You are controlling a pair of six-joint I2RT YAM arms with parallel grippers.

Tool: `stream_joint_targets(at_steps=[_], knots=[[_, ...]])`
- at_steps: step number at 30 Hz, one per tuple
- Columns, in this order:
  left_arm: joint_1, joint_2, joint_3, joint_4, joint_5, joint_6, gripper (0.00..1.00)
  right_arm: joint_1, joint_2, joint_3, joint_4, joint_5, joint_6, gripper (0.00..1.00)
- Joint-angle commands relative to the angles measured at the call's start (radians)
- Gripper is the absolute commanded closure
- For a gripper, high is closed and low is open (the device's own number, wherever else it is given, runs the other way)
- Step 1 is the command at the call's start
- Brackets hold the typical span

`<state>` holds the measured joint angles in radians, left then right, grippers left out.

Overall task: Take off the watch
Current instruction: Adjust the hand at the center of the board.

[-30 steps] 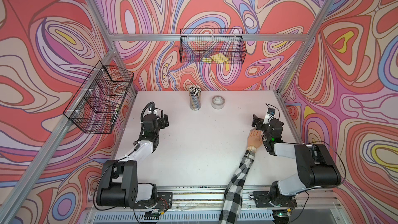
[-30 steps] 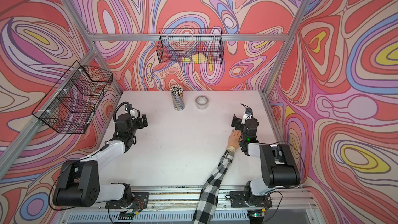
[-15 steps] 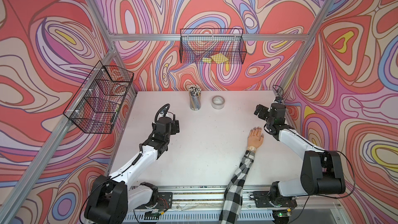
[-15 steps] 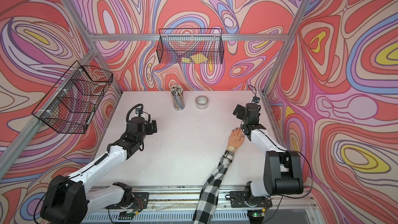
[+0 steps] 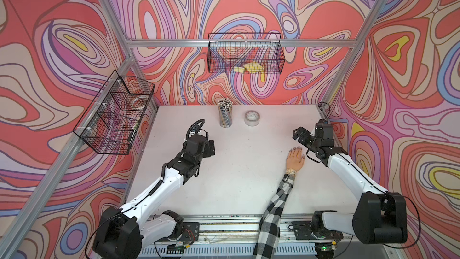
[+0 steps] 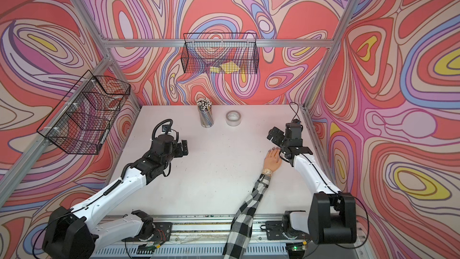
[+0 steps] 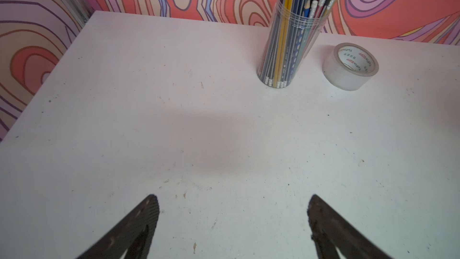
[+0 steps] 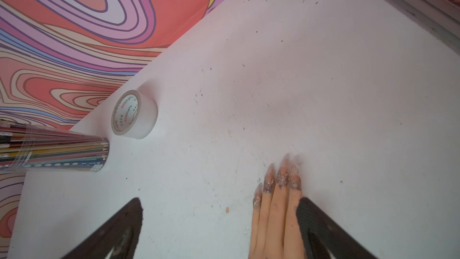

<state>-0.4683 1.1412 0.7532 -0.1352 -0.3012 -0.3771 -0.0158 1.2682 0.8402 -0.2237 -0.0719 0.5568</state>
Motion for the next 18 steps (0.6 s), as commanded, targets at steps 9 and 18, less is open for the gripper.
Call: stream_joint_targets(at_steps=[9, 18], knots=[[-0.133, 0.067, 0.072, -0.069, 0.099, -0.069, 0.05, -0.099, -0.055, -0.089, -0.177, -0.197, 0.058, 0.04], [-0.191, 0.079, 0.048, -0.047, 0.107, -0.104, 0.05, -0.105, -0.111, -0.152, -0.266, -0.21, 0.083, 0.03]])
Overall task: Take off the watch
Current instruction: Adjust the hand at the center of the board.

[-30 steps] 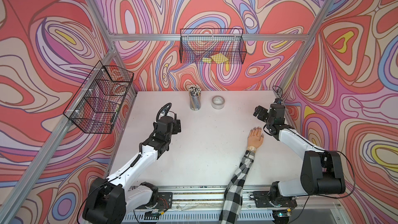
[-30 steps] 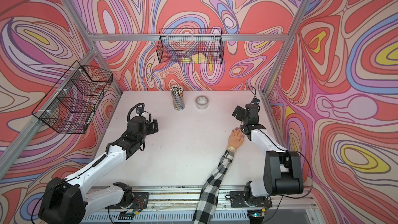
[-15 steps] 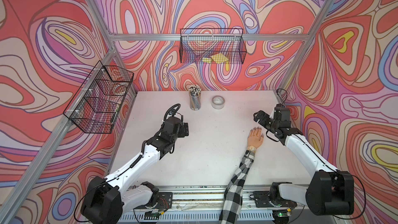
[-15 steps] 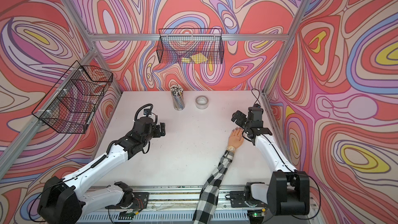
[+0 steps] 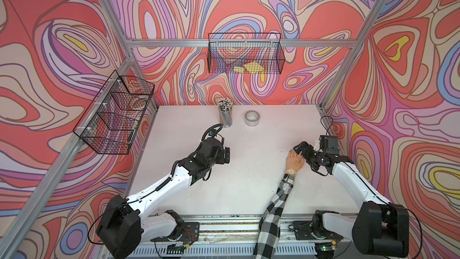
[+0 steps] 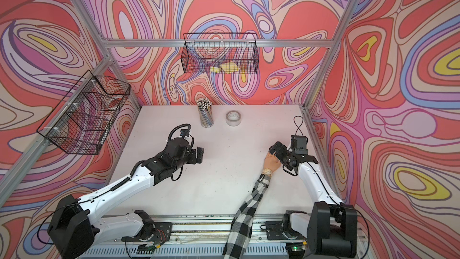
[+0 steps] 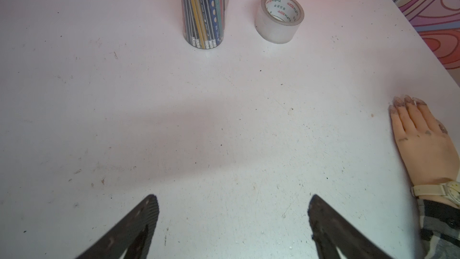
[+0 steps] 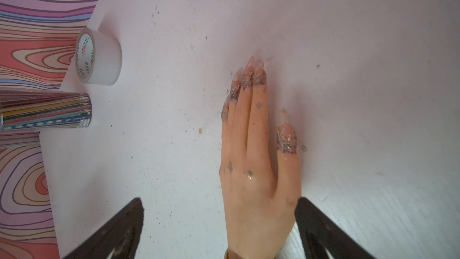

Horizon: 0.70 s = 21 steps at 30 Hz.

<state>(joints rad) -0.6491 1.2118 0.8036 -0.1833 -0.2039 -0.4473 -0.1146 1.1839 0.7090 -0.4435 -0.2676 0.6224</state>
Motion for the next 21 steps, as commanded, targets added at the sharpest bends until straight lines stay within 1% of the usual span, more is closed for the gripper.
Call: stream_joint_targets(at_steps=[1, 8, 14, 21], knots=[[-0.015, 0.009, -0.004, 0.001, 0.017, -0.036, 0.05, -0.006, -0.033, -0.029, -0.049, -0.016, 0.023, 0.03], [-0.037, 0.033, 0.004, 0.014, 0.068, -0.037, 0.05, -0.007, -0.076, -0.109, -0.03, -0.032, 0.061, 0.03], [-0.058, 0.084, 0.037, 0.025, 0.087, -0.039, 0.05, -0.005, -0.076, -0.164, 0.005, -0.037, 0.065, 0.03], [-0.085, 0.126, 0.075, 0.017, 0.085, -0.051, 0.05, -0.01, -0.054, -0.231, 0.147, -0.092, 0.078, 0.03]])
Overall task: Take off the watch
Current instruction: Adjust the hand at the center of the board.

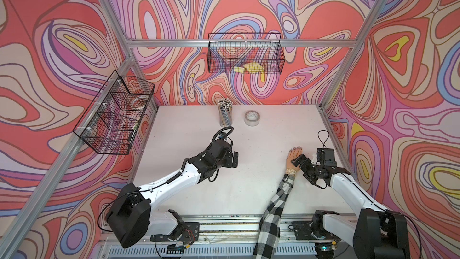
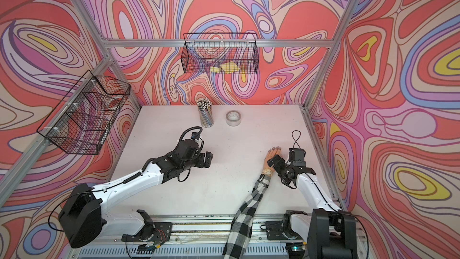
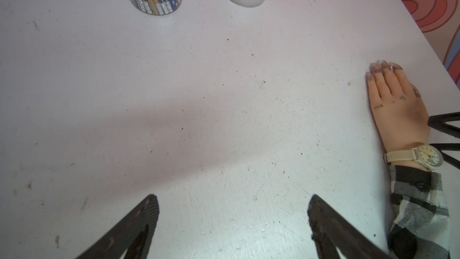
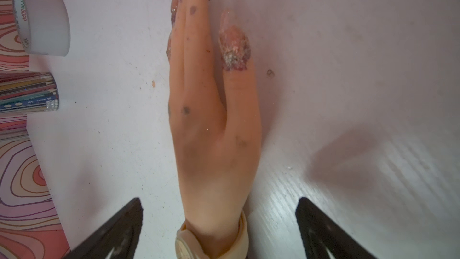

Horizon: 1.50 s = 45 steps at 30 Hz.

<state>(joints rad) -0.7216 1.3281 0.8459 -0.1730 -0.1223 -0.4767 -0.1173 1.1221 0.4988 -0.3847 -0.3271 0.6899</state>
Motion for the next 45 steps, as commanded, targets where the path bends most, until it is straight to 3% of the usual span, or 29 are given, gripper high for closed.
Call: stream_joint_targets(at_steps=[1, 12, 27, 32, 38, 41, 45], knots=[[-0.016, 0.011, 0.035, 0.004, 0.001, -0.022, 0.05, -0.008, 0.013, -0.031, 0.115, -0.044, 0.011, 0.03], [-0.042, 0.02, 0.039, -0.018, -0.013, -0.035, 0.05, -0.027, 0.05, -0.125, 0.322, -0.101, 0.017, 0.03], [-0.07, 0.054, 0.07, -0.027, -0.017, -0.048, 0.06, -0.063, 0.169, -0.154, 0.514, -0.208, 0.069, 0.14], [-0.071, 0.049, 0.067, -0.022, -0.027, -0.05, 0.06, -0.062, 0.204, -0.148, 0.538, -0.224, 0.068, 0.32], [-0.07, 0.034, 0.052, -0.018, -0.064, -0.047, 0.05, -0.062, 0.225, -0.084, 0.472, -0.245, 0.017, 0.75], [-0.072, 0.017, 0.041, -0.025, -0.106, -0.039, 0.05, -0.063, 0.222, -0.047, 0.429, -0.258, -0.01, 0.85], [-0.07, -0.005, 0.039, -0.071, -0.186, -0.025, 0.03, -0.062, 0.21, 0.008, 0.378, -0.273, -0.024, 0.87]])
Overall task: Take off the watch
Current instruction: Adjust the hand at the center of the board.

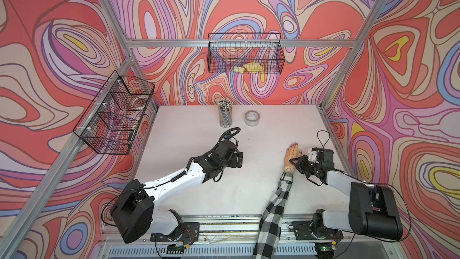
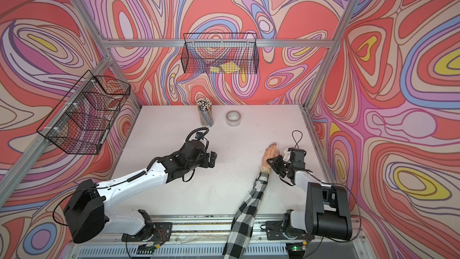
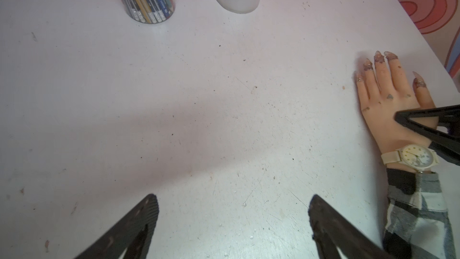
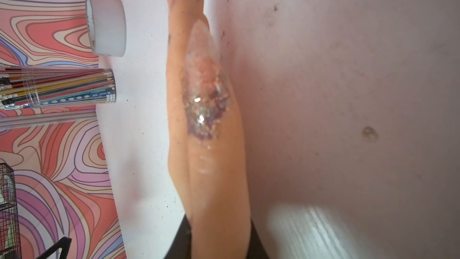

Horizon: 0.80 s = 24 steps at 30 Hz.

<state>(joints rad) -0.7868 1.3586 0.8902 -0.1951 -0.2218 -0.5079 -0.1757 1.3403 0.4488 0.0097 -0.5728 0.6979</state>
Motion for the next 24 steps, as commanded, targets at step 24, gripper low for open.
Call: stream_joint_targets(at_steps=[24], knots=[[0.098, -0.212, -0.133, -0.113, -0.159, -0.031, 0.01, 0.554, 0.29, 0.574, -0.489, 0.517, 0.07, 0.93]])
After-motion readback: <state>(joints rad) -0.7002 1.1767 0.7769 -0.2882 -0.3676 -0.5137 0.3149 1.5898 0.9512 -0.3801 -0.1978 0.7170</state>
